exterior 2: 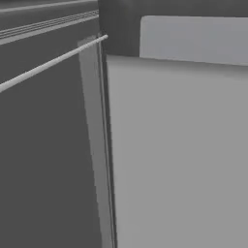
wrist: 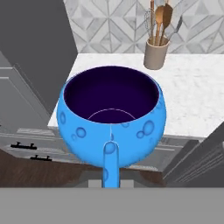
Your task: Gather all objects into one cabinet and sort the glasses and bowls to opposite sides.
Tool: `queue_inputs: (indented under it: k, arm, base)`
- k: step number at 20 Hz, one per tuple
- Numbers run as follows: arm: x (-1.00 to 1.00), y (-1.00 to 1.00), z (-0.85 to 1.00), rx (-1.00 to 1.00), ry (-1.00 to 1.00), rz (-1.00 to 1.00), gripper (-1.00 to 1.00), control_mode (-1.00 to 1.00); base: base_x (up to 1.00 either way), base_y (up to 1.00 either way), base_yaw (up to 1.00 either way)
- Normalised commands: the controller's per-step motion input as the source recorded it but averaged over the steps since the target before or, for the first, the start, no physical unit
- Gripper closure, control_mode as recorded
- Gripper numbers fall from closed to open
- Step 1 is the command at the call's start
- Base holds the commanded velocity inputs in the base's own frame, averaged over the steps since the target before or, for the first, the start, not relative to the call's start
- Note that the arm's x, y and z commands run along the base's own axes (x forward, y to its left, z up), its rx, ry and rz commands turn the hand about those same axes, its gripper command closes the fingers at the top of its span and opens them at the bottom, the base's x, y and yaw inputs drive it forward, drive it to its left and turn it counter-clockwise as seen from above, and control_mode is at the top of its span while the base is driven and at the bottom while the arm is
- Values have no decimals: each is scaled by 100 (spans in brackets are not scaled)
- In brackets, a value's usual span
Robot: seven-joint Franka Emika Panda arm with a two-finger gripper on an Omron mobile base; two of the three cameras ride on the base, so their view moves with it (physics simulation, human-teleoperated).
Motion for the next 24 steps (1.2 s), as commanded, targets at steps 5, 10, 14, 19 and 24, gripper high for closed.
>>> queue_inputs:
  k: [5,10,14,19,24]
  arm:
    - [0,0,0,0,0,0,100,100]
    - [0,0,0,0,0,0,100,100]
    - [0,0,0,0,0,0,100,100]
    - [0,0,0,0,0,0,100,100]
    - [0,0,0,0,0,0,100,100]
  base:
    - [100,10,-6]
    - [100,1,0]
    - [79,-30,1]
    - [44,-2,-1]
    - [47,0,-3]
